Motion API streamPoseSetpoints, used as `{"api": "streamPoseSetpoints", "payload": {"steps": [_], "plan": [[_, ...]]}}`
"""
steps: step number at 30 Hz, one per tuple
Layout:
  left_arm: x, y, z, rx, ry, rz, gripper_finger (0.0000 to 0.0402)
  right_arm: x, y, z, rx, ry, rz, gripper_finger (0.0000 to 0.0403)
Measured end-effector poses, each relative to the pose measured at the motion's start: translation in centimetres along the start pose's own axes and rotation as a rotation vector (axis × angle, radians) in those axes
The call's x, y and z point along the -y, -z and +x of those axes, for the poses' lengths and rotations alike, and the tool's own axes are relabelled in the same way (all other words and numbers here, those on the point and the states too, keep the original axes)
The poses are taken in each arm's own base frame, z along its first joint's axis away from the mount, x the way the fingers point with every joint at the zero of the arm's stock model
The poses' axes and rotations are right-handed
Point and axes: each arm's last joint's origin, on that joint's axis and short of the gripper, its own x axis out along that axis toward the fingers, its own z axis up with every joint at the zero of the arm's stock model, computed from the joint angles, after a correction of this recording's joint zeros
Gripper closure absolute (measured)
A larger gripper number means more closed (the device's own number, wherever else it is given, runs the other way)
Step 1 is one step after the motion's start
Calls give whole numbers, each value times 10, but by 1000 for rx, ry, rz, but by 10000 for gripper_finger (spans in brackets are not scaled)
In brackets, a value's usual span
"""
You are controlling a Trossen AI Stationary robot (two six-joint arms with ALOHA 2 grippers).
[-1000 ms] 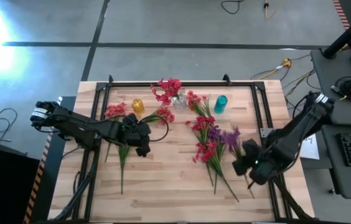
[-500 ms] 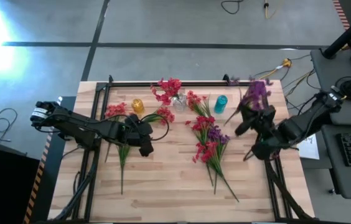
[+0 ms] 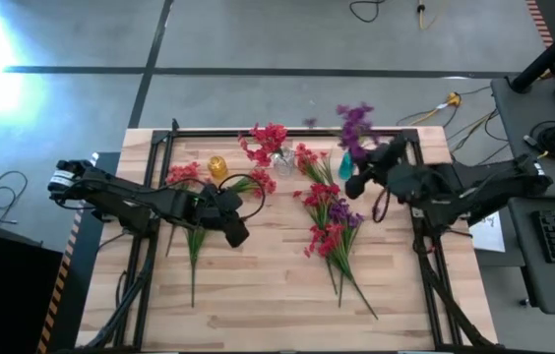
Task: Sort flowers into vase by color
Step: Put the purple flowers into the blue vase
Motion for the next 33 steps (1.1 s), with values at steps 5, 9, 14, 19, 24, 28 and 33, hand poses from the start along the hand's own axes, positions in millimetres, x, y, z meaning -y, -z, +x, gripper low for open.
{"api": "streamPoseSetpoints", "payload": {"steps": [5,9,14,19,24,28,33], "plan": [[10,10,-6,-6,36,79,139,12,-1,-3,45,-80,-65,381],[19,18,-13,-7,70,101,139,27,6,-7,93,-93,-40,381],[24,23,-16,-6,83,49,139,49,16,-9,238,-170,-2,381],[24,23,-16,-7,82,1,139,72,26,-8,321,-105,-36,381],[24,23,-16,-7,82,-26,139,91,40,-2,346,27,24,381],[24,23,-16,-7,82,-34,139,101,48,6,433,126,110,381],[24,23,-16,-8,82,-48,139,106,60,23,377,178,191,381]]}}
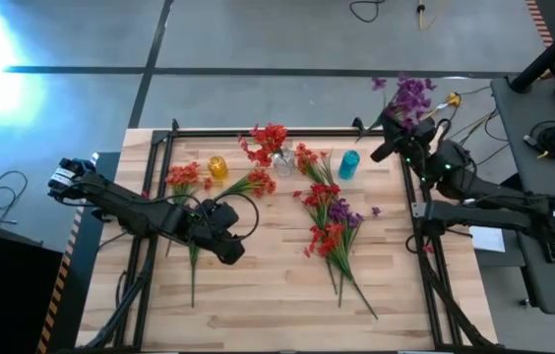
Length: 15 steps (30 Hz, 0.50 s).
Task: Sort flowers into vase by color
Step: Put the purple flowers into the blue vase
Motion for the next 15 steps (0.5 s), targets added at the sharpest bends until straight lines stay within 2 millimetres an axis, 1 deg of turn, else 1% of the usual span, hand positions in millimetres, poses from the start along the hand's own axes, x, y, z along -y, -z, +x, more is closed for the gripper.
{"api": "streamPoseSetpoints", "payload": {"steps": [4,10,13,15], "plan": [[0,0,0,0,0,0,139,-3,16,10,-76,9,-22,381],[0,0,0,0,-1,0,139,-8,25,17,-119,9,-41,381],[0,0,0,0,-1,0,139,-9,26,19,-129,6,-48,381],[0,0,0,0,-1,0,139,-9,18,18,-101,5,-30,381]]}}
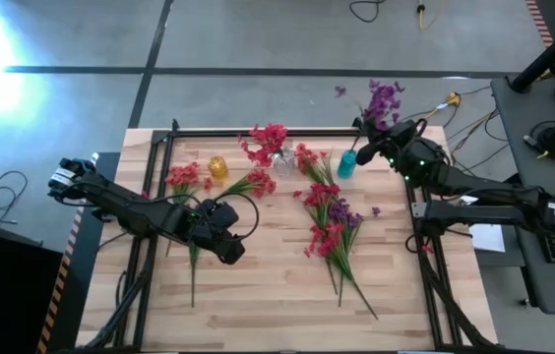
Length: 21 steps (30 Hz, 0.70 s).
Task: Sort flowers into vase by color
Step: Put the purple flowers into the blue vase
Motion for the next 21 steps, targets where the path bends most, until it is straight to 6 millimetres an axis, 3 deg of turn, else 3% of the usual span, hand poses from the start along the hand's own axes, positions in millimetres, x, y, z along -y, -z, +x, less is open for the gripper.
{"api": "streamPoseSetpoints", "payload": {"steps": [4,15,21], "plan": [[0,0,0,0,0,0,139,1,-5,-2,13,1,9,381],[0,0,0,1,0,0,139,1,7,0,-85,7,-22,379],[0,0,0,0,0,-11,139,1,8,-1,-96,9,-14,343]]}}
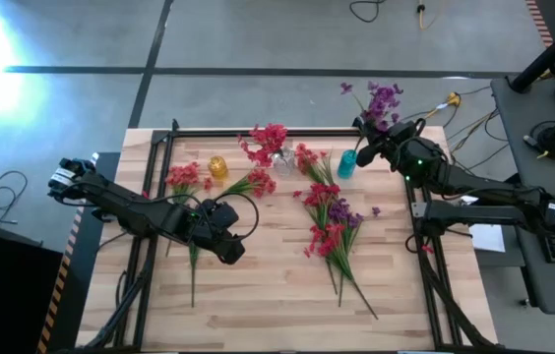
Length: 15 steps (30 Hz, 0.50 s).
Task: Sort flowers into vase by color
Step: Put the purple flowers into the blue vase
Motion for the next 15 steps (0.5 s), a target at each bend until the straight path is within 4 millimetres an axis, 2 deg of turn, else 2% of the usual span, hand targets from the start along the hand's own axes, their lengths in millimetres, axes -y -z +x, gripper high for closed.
{"api": "streamPoseSetpoints", "payload": {"steps": [7,15], "plan": [[0,1,0,-37,20,-52,139,1,7,0,-66,7,-36,269],[-5,10,-1,-193,7,-155,139,2,15,-1,-138,16,-68,196]]}}
